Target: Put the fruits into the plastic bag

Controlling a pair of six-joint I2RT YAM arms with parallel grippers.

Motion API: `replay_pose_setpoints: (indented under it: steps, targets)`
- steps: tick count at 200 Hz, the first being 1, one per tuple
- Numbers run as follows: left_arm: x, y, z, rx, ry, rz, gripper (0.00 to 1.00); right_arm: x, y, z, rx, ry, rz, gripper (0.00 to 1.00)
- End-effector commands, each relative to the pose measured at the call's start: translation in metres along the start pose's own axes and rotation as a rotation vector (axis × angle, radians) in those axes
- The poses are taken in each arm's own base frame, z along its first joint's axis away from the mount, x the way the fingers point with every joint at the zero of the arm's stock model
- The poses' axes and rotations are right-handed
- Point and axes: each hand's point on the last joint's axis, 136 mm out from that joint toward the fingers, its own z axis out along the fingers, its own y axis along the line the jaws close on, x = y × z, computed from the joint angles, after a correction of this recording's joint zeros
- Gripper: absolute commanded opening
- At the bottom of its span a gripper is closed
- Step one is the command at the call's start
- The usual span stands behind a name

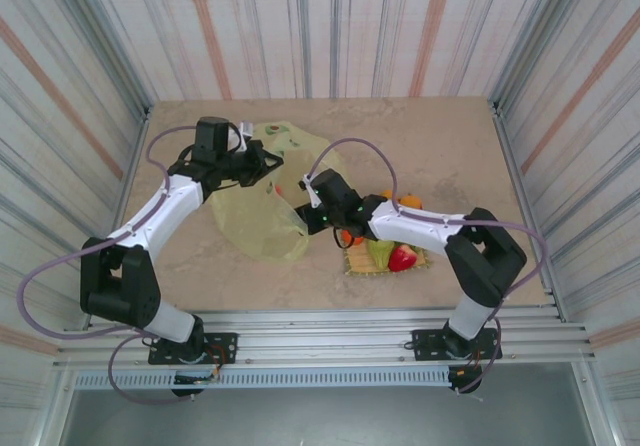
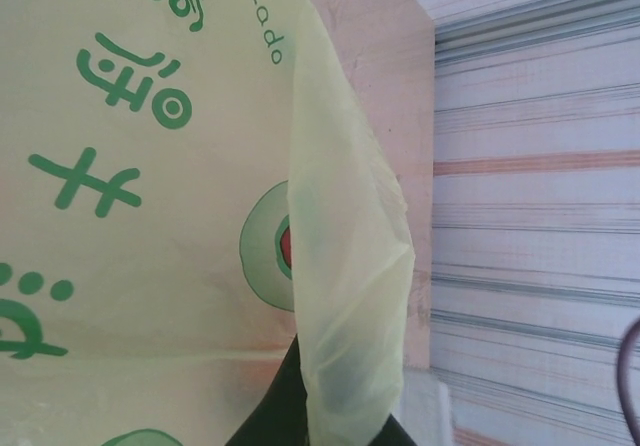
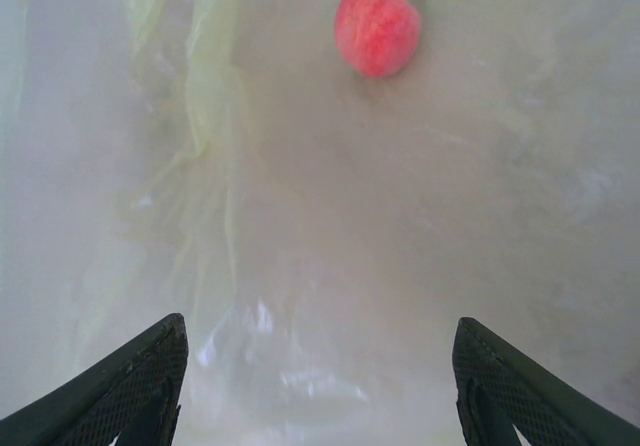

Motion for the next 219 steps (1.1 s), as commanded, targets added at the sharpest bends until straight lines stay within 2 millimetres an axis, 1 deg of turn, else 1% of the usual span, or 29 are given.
replay_pose_setpoints:
  steps: [1,36,70,78,91,107,118,128,177,219]
  targets:
    - [-0.004,0.002,-0.001,-0.020,0.002,0.026,0.00,0.020,-0.006,-0.022,0.032,0.075,-0.103,0.70]
    - [-0.003,0.003,0.001,-0.009,0.006,0.035,0.00,0.034,-0.007,-0.054,0.030,0.117,-0.184,0.69]
    - [0.000,0.004,0.003,0.004,0.015,0.044,0.00,0.050,-0.009,-0.097,0.000,0.162,-0.212,0.70]
    - [0.000,0.004,0.004,0.005,0.015,0.046,0.00,0.054,-0.013,-0.106,0.014,0.173,-0.212,0.71]
    - [0.000,0.005,0.005,0.006,0.017,0.046,0.00,0.060,-0.028,-0.119,0.069,0.199,-0.201,0.72]
    - [0.001,0.006,0.005,0.012,0.025,0.039,0.00,0.063,-0.049,-0.126,0.149,0.228,-0.178,0.75]
    - [0.001,0.006,0.006,0.019,0.031,0.037,0.00,0.064,-0.062,-0.126,0.192,0.252,-0.165,0.76]
    - [0.001,0.006,0.006,0.020,0.031,0.037,0.00,0.062,-0.068,-0.123,0.210,0.273,-0.170,0.78]
    - [0.000,0.008,0.003,0.015,0.025,0.043,0.00,0.052,-0.077,-0.091,0.237,0.377,-0.286,0.88]
    - [-0.003,0.009,0.001,0.016,0.022,0.035,0.00,0.054,-0.081,-0.067,0.225,0.456,-0.344,0.91]
